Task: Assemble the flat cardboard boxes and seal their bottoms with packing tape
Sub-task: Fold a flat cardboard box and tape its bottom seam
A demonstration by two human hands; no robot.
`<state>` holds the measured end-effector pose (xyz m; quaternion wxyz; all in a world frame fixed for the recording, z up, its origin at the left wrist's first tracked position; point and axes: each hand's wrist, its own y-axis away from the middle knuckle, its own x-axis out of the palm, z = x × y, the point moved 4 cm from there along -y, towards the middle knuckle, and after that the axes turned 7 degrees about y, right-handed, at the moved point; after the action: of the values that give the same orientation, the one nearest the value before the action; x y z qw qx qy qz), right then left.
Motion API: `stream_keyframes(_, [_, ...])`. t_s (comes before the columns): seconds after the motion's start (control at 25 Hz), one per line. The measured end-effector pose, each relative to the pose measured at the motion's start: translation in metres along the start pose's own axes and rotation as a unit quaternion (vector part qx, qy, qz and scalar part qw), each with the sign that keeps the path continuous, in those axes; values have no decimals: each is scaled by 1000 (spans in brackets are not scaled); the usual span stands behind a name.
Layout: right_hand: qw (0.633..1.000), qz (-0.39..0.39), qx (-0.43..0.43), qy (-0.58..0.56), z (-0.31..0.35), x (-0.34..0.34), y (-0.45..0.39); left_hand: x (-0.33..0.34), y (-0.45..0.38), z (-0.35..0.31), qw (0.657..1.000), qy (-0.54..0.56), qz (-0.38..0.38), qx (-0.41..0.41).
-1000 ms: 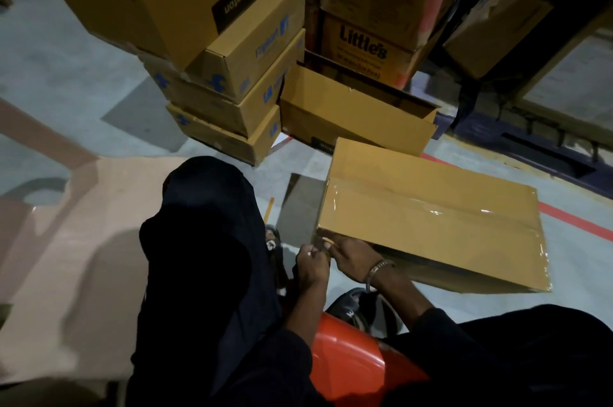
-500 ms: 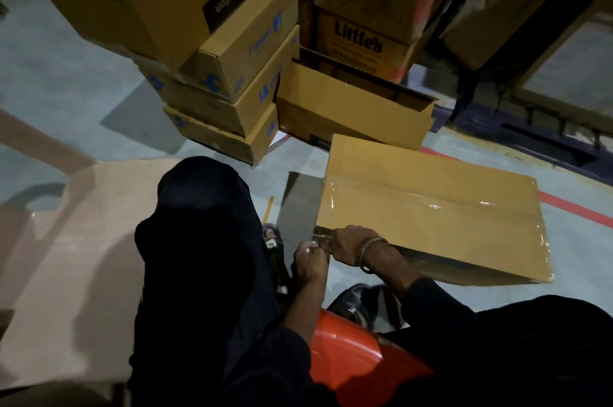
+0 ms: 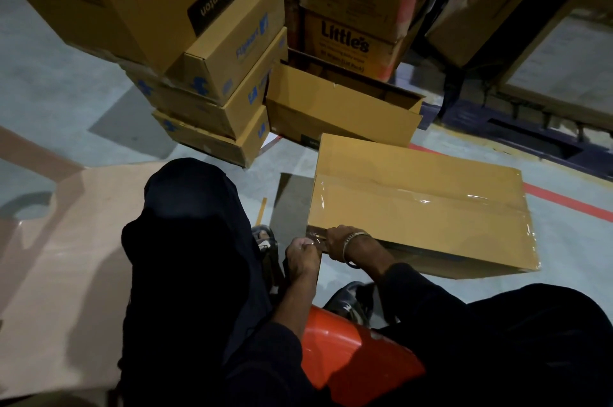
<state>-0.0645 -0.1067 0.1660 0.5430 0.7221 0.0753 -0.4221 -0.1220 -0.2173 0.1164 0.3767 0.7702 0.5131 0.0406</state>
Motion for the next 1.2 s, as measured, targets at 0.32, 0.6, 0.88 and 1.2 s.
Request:
stream_keyframes(0.32, [994,108,11,-34,-58,11,12,-4,-1,10,999,29,-16,-39])
stream_keyframes(0.6, [955,-207,-34,-212,-21,-40,4,-12,3,9,999,29,-29,-2])
stream_keyframes(0.88, [958,-267,-13,-104,-12,-26,-24,-17,4,6,992,92,-81,12])
stream_keyframes(1.2, [963,-199,-5,-183,-17,-25,-36,-31,24,-12,978,180,-106,6])
